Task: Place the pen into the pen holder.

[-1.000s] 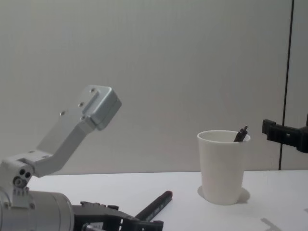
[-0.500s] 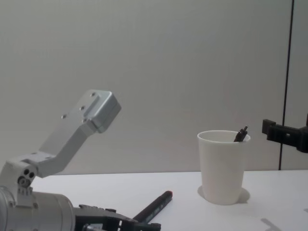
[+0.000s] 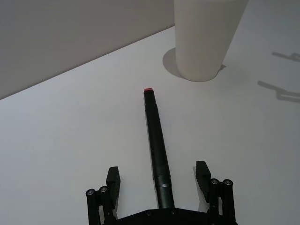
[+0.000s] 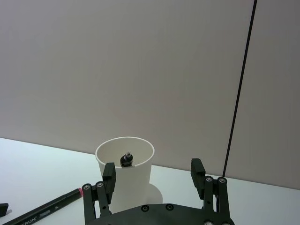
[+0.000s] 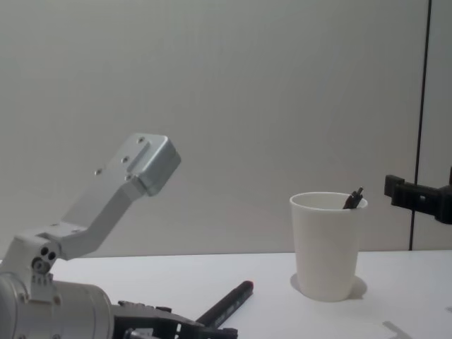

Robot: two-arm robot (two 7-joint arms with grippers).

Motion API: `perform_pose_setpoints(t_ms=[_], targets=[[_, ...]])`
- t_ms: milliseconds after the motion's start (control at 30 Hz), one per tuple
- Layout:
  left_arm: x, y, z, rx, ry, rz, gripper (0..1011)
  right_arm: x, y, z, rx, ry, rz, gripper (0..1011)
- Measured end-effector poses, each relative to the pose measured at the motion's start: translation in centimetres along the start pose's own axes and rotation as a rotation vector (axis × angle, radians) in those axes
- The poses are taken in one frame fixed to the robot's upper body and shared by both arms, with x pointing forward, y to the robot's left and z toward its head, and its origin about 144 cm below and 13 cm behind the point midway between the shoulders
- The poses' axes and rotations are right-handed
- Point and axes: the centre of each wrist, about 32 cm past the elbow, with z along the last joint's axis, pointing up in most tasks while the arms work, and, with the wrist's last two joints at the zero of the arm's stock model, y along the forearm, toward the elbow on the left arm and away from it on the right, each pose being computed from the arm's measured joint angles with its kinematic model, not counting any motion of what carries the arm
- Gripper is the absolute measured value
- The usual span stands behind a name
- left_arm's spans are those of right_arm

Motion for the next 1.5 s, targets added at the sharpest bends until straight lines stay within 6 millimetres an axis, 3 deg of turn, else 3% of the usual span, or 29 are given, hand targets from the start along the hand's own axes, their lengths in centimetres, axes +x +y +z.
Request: perform_pose_setpoints(t_ms=[1500], targets=[[-0.06,0.15,0.05,-0.001,-0.020,-0.016,675,0.00,0.00,0.00,0.000,0.000,0.000,1001]])
